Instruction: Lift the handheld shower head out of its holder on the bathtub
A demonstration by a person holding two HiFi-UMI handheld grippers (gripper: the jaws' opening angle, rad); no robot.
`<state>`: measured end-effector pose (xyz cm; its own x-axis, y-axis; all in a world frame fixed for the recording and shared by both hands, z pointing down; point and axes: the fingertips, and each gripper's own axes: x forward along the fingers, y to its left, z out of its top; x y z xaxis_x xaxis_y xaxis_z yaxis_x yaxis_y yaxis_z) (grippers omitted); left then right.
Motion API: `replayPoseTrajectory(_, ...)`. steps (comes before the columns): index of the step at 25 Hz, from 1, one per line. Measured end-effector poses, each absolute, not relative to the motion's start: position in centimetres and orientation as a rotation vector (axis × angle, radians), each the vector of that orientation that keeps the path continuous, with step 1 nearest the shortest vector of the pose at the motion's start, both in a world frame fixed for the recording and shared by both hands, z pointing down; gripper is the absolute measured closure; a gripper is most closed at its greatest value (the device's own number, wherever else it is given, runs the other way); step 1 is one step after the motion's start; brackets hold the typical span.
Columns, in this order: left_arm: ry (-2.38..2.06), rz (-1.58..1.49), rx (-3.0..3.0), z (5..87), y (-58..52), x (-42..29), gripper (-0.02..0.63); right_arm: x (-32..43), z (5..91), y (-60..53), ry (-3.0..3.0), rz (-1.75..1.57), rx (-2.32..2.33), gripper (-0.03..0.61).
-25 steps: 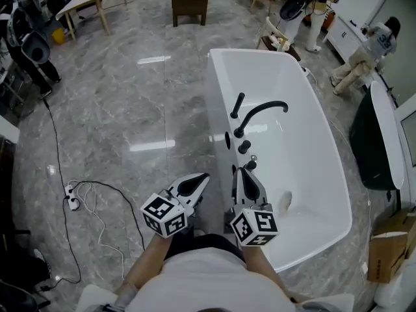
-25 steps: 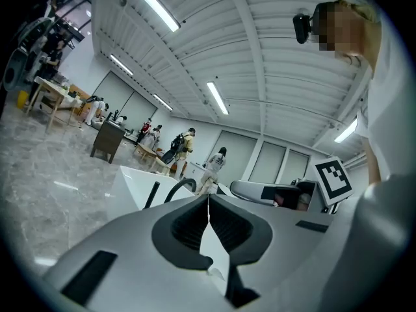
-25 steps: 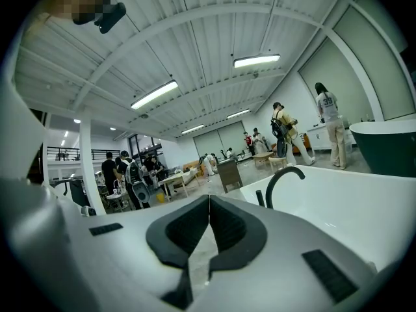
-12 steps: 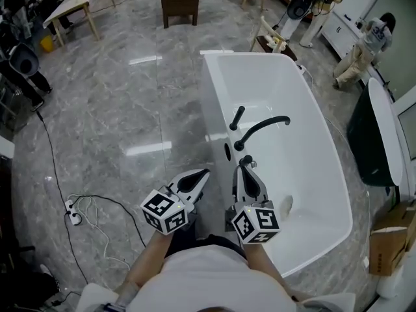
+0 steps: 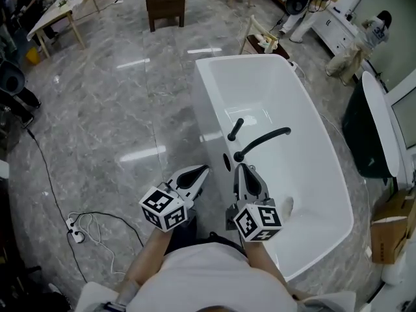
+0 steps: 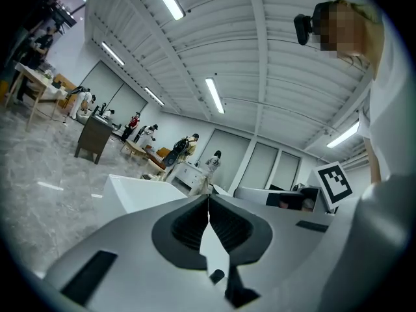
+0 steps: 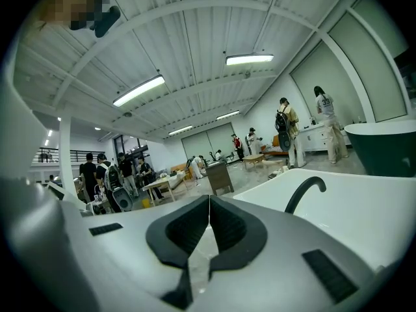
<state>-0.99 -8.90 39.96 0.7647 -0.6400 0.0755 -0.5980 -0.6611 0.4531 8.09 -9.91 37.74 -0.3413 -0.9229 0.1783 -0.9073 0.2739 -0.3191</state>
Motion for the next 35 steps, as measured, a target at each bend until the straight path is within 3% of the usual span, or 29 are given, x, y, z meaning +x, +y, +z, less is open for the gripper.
replayPoseTrajectory(20, -0.812, -0.077, 2.546, 41.0, -15.1, -2.0, 0.601, 8.0, 39.2, -15.6, 2.352, -0.567, -1.922, 0.561)
replayPoseTrajectory(35, -0.839, 0.014, 2.514, 43.2, -22.0, 1.9, 0.601, 9.1, 41.7, -23.0, 2.368, -0.685, -1.874, 0.561)
